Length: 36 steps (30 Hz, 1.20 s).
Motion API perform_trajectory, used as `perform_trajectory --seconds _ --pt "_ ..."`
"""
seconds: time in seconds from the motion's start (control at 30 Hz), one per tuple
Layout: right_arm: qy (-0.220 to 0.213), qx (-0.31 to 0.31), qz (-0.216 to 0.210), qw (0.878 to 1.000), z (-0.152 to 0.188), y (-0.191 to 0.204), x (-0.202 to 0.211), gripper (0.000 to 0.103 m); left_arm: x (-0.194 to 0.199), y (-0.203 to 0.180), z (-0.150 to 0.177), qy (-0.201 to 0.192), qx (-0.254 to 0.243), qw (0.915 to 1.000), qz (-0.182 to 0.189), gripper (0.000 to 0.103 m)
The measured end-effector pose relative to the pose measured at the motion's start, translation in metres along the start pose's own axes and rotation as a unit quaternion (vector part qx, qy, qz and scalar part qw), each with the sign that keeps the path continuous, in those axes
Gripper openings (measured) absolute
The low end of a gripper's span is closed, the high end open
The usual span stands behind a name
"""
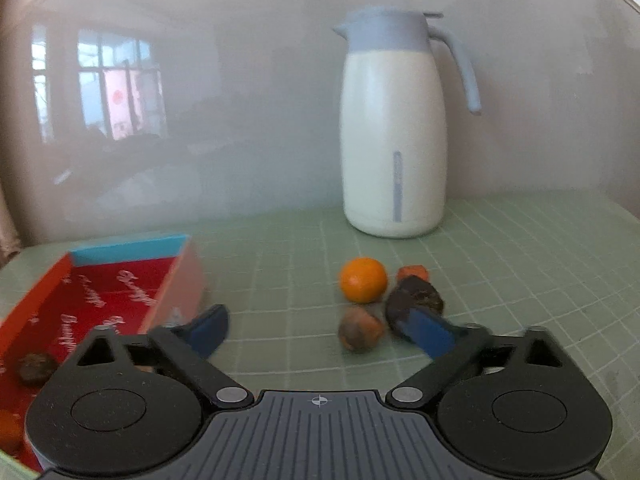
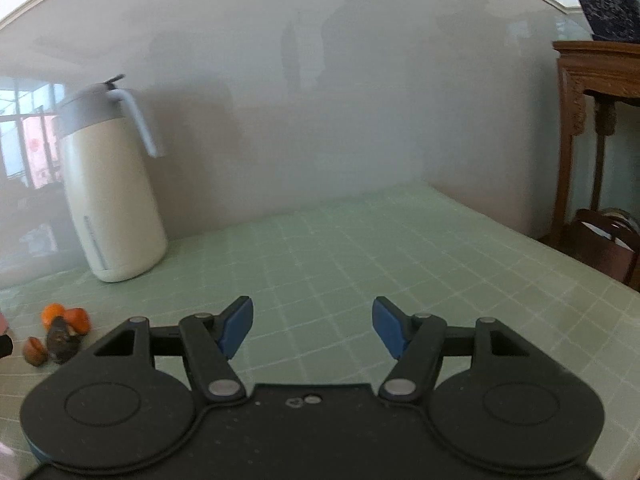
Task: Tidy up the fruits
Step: 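Move the left gripper to the brown chestnut beside the dark nut, then close the left gripper on the brown chestnut, then carry the chestnut with the left gripper into the red box and open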
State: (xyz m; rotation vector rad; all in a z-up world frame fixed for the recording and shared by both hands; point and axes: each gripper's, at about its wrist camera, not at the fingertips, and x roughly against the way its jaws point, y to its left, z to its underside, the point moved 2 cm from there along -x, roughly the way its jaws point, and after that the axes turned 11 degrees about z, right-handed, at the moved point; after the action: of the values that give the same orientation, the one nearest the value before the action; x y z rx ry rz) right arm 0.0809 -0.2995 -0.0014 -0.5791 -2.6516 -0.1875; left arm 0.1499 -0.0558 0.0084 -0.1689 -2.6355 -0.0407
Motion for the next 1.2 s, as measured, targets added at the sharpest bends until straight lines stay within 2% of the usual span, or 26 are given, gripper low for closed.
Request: perform_trajectory --seconds 0.03,0.07,0.37,0.43,0.6,0.7,0.83,1.2 --pt "0.001 -0.005 0.004 1.0 0.0 -0.005 -0.002 0.066 -0.005 -0.002 -0.001 0.01 0.002 0.9999 0.004 0.071" --pt "0.002 -0.008 0.008 1.0 -0.001 -0.008 -0.003 0.066 -0.01 -0.004 -0.001 0.02 0.003 0.9998 0.008 0.07" --pt "0.006 -0.026 0.031 0.999 -0.005 -0.024 -0.018 0.066 -0.031 -0.011 -0.001 0.044 0.008 0.999 0.008 0.068" --pt "0.008 -0.027 0.045 0.999 -0.005 -0.03 -0.021 0.066 -0.035 -0.011 -0.001 0.043 0.006 0.999 0.007 0.068" --pt "0.015 -0.037 0.049 0.998 -0.003 -0.04 -0.025 0.066 -0.043 -0.014 -0.001 0.045 0.009 0.9989 0.003 0.066" --pt "0.014 -0.033 0.049 0.998 -0.001 -0.039 -0.024 0.066 -0.049 -0.018 0.002 0.064 0.007 0.9979 0.013 0.039" --pt "0.014 -0.03 0.045 0.998 -0.004 -0.034 -0.025 0.066 -0.048 -0.021 0.003 0.059 0.002 0.9982 0.015 0.033" --pt "0.017 -0.027 0.04 0.999 -0.005 -0.034 -0.025 0.066 -0.034 -0.019 -0.002 0.045 0.004 0.9987 0.021 0.033"
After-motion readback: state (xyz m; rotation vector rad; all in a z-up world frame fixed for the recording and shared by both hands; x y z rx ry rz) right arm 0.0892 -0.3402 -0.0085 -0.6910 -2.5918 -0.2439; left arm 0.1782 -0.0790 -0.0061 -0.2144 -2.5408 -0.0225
